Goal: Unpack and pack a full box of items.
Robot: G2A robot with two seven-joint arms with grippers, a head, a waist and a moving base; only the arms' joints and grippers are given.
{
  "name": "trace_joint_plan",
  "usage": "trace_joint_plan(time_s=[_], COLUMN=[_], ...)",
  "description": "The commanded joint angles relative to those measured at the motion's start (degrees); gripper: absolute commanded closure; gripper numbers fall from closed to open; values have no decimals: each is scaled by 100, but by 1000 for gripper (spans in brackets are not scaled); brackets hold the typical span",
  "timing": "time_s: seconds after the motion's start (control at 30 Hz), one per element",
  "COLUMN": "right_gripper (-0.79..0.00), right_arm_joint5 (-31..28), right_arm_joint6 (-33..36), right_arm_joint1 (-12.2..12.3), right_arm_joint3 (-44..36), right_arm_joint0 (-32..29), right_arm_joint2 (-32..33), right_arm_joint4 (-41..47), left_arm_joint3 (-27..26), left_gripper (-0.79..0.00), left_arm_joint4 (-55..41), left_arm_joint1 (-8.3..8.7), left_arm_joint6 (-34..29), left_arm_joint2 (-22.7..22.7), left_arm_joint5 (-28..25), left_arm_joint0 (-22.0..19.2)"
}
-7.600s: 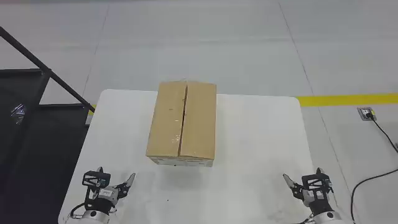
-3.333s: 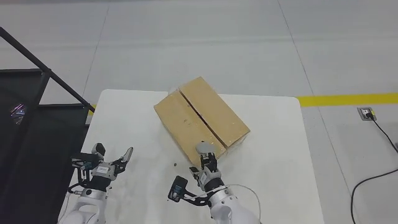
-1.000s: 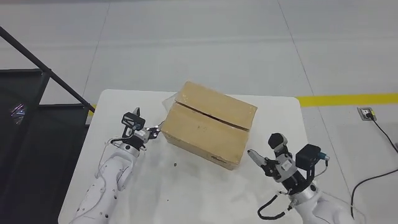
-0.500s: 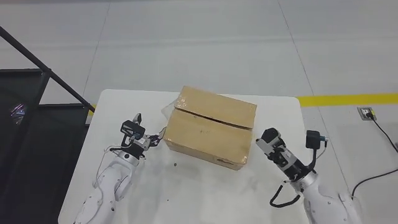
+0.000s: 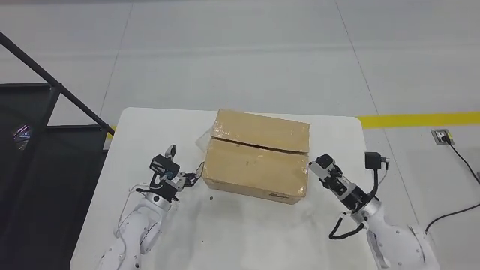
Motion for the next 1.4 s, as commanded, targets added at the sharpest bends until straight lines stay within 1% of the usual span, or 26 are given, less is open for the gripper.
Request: trace_joint_plan(time_s=[0.0,0.07,0.17,0.23,0.43,0.63,0.73,0.8,0.93,1.03,1.1,1.27,1.37], right_gripper=[-785,-785,-785,-785,-785,-785,-785,-785,-785,-785,-785,-785,-785], right_arm_joint5=[76,115,143,122,309,386,153,-105,-299,-404,-572,-913,-1034], right_arm_joint6=[131,197,-55,-79,313,519,763,941,1295,1496,1633,1917,1868], right_arm_joint1=[12,25,39,42,84,118,124,129,158,181,200,253,281], right_arm_joint3=[117,229,342,390,507,689,756,743,768,746,748,732,720], right_arm_joint0=[103,214,327,352,487,638,684,680,705,741,750,728,691], right_arm_joint2=[-10,-6,57,37,22,-12,-70,-113,-133,-165,-169,-205,-188], right_arm_joint4=[54,71,-143,-70,52,125,620,980,1407,1552,1604,1517,1263], left_arm_joint3=[-26,-62,-128,-184,-352,-426,-443,-425,-398,-401,-421,-511,-542], left_gripper=[-785,-785,-785,-785,-785,-785,-785,-785,-785,-785,-785,-785,-785], left_arm_joint4=[11,9,-6,3,-25,-285,-392,-499,-618,-668,-689,-719,-721], left_arm_joint1=[1,3,8,11,24,52,72,79,91,98,100,101,101], left_arm_joint6=[40,79,142,182,300,466,525,544,582,620,630,656,649], left_arm_joint2=[7,1,-13,-18,-79,-381,-552,-653,-787,-851,-879,-911,-923], left_arm_joint5=[5,3,2,5,-8,113,143,174,167,154,149,148,146], left_arm_joint0=[61,125,229,297,485,687,799,865,950,1004,1036,1107,1131])
